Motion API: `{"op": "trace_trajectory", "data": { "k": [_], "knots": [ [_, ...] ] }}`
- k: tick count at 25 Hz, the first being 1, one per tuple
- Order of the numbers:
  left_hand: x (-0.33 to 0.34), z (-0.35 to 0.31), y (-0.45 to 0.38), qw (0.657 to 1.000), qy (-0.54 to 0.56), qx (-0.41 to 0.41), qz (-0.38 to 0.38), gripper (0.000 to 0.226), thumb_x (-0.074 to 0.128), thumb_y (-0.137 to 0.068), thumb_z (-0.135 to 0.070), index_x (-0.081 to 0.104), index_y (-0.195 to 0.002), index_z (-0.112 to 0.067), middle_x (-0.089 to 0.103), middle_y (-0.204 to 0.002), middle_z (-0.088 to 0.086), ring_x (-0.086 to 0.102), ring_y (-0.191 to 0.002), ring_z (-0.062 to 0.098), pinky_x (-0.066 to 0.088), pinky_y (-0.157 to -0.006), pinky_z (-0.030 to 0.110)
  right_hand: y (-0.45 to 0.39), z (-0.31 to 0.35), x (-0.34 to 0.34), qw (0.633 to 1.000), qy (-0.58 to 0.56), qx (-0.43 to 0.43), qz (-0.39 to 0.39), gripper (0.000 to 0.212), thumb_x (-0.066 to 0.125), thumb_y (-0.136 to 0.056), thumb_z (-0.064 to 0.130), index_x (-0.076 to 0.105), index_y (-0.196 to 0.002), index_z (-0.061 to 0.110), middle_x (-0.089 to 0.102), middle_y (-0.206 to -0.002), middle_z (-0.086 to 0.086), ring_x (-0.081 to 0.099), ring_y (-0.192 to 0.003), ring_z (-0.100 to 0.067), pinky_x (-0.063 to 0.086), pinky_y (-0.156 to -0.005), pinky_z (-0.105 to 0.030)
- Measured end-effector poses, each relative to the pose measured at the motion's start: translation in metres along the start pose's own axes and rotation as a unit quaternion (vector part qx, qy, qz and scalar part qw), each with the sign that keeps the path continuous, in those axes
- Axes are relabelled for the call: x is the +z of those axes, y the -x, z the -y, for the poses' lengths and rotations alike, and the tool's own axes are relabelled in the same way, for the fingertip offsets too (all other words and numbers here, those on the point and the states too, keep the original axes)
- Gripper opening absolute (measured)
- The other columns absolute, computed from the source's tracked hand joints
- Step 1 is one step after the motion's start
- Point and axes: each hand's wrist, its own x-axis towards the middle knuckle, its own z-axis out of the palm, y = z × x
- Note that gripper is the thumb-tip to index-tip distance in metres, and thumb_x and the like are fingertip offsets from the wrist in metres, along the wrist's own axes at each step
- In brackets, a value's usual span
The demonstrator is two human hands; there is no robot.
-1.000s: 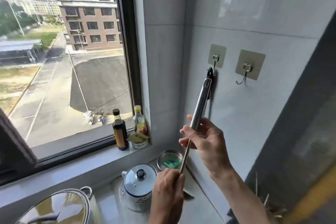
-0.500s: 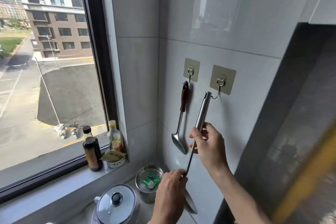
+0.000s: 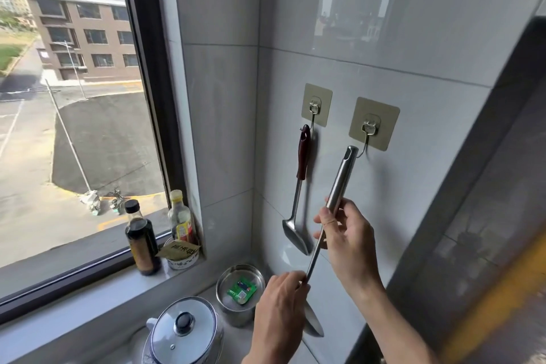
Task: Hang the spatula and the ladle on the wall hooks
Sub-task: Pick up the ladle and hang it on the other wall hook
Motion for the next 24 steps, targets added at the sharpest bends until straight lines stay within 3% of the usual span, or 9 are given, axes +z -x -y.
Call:
{"op": "trace_trajectory", "data": {
  "k": [11, 13, 15, 18, 20, 24],
  "knots": [
    [0.015, 0.008, -0.005, 0.999, -0.006, 0.007, 0.038, 0.011, 0.058, -0.088, -0.033, 0.057, -0.099, -0.031, 0.066, -0.091, -0.012, 0.053, -0.091, 0.009, 0.038, -0.074, 0.019, -0.002, -0.018, -0.003, 1.0, 0.024, 0.009, -0.001, 0.005, 0.056, -0.095, 0.027, 0.059, -0.094, 0.023, 0.073, -0.079, 0.002, 0.071, -0.061, -0.012, 0.06, -0.066, -0.053],
    [0.018, 0.008, -0.01, 0.999, 0.005, 0.017, 0.042, 0.016, 0.06, -0.086, -0.029, 0.056, -0.101, -0.032, 0.068, -0.095, -0.012, 0.055, -0.093, 0.01, 0.04, -0.074, 0.021, 0.0, -0.02, -0.006, 0.999, 0.045, 0.011, 0.008, 0.007, 0.057, -0.095, 0.025, 0.058, -0.101, 0.022, 0.073, -0.086, 0.0, 0.07, -0.068, -0.017, 0.06, -0.068, -0.054],
    [0.019, 0.009, -0.016, 0.999, 0.007, 0.02, 0.039, 0.02, 0.062, -0.085, -0.026, 0.055, -0.103, -0.032, 0.07, -0.096, -0.011, 0.058, -0.093, 0.012, 0.048, -0.076, 0.029, 0.01, -0.023, -0.009, 0.998, 0.065, 0.014, 0.018, 0.022, 0.058, -0.095, 0.022, 0.054, -0.116, 0.023, 0.072, -0.099, -0.002, 0.07, -0.077, -0.019, 0.06, -0.072, -0.052],
    [0.03, 0.016, -0.019, 0.998, 0.024, 0.025, 0.061, 0.024, 0.065, -0.085, -0.023, 0.055, -0.104, -0.033, 0.071, -0.095, -0.009, 0.062, -0.09, 0.014, 0.055, -0.077, 0.037, 0.038, -0.036, -0.025, 0.988, 0.145, -0.033, 0.035, 0.037, 0.058, -0.094, 0.024, 0.047, -0.129, 0.027, 0.063, -0.109, 0.012, 0.066, -0.079, 0.002, 0.061, -0.073, -0.034],
    [0.034, 0.016, -0.02, 0.996, 0.039, 0.031, 0.076, 0.024, 0.065, -0.086, -0.024, 0.055, -0.107, -0.032, 0.072, -0.096, -0.008, 0.063, -0.09, 0.012, 0.057, -0.077, 0.039, 0.051, -0.042, -0.04, 0.976, 0.187, -0.078, 0.074, 0.035, 0.057, -0.094, 0.022, 0.049, -0.126, 0.032, 0.061, -0.113, 0.015, 0.063, -0.084, 0.01, 0.061, -0.071, -0.031],
    [0.039, 0.021, -0.026, 0.994, 0.057, 0.033, 0.083, 0.023, 0.064, -0.086, -0.023, 0.058, -0.106, -0.031, 0.071, -0.096, -0.007, 0.061, -0.091, 0.014, 0.055, -0.079, 0.04, 0.052, -0.045, -0.057, 0.922, 0.307, -0.186, 0.146, 0.026, 0.058, -0.091, 0.01, 0.06, -0.115, 0.018, 0.068, -0.115, 0.003, 0.067, -0.099, -0.015, 0.06, -0.078, -0.04]
  ]
}}
